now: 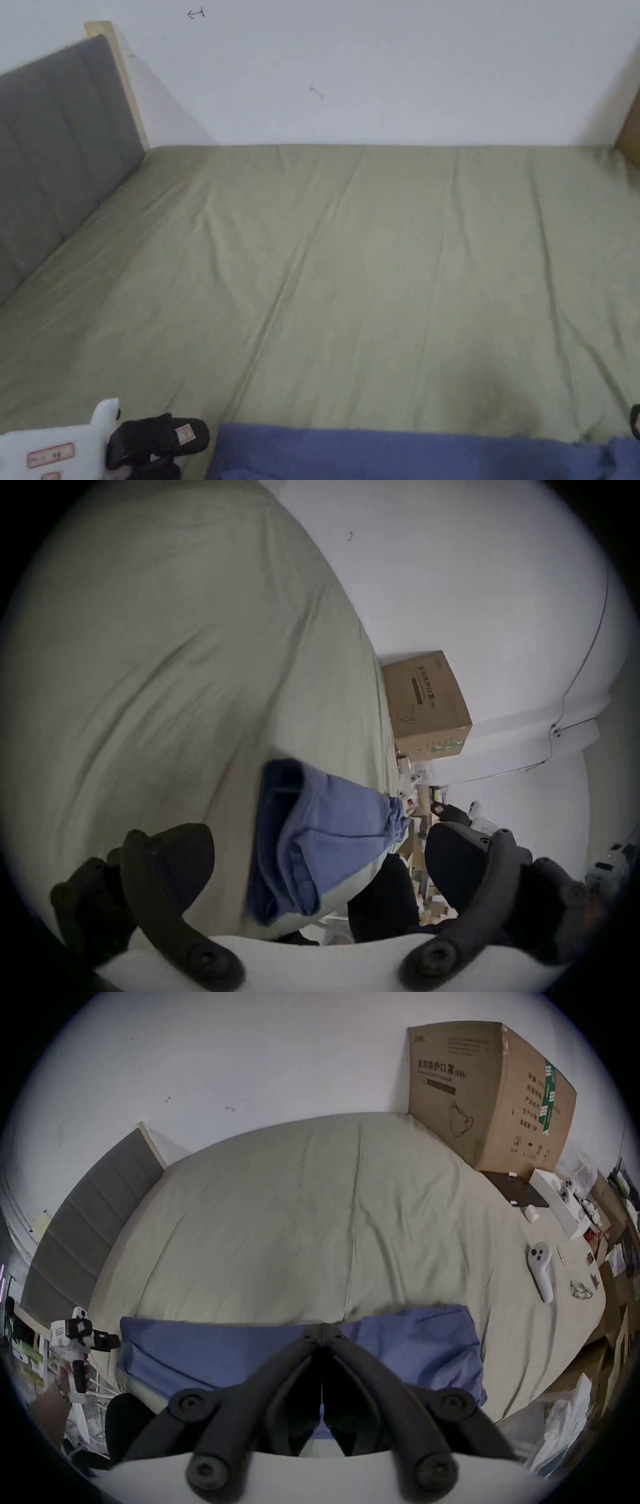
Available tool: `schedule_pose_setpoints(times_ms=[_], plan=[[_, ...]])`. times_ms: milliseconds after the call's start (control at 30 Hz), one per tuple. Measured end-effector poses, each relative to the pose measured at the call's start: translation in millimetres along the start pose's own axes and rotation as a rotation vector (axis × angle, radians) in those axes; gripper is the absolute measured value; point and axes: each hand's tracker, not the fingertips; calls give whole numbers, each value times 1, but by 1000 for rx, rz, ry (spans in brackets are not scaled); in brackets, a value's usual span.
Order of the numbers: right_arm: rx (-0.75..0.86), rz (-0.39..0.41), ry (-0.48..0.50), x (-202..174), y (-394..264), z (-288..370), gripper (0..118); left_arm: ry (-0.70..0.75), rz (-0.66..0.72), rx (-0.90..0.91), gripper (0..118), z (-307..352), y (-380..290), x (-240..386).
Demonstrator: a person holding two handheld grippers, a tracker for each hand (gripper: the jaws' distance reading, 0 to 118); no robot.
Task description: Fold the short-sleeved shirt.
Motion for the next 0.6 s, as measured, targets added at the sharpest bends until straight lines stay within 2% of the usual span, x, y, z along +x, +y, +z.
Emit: schedule_pose_setpoints(times_ms=[100,233,333,367,400,433,467,500,567,600], plan=[[-32,-21,24,-4,-1,2,0,-66,13,-86,118,-30,-5,-5],[-44,21,7,-15,1,5,0,-205,68,-174,118,-62,1,-5],[-45,16,15,-16,4,7,0,-153,78,-170,116,-71,14,-16],[-44,13,20,-16,4,8,0,-139,80,-159,97,-72,14,-14],[-44,13,22,-17,4,7,0,-73,79,-147,61,-73,13,-14],[-45,14,24,-18,4,7,0,57,64,-157,12,-79,11,-15],[-47,15,25,-18,4,6,0,163,73,-175,8,-84,8,-19],[-51,15,28,-18,3,5,0,52,131,-144,8,-78,9,-20],[-61,5,44,-18,2,4,0,83,-44,-46,8,-60,1,10],[-62,0,55,-17,0,3,0,92,-87,0,8,-51,0,22]])
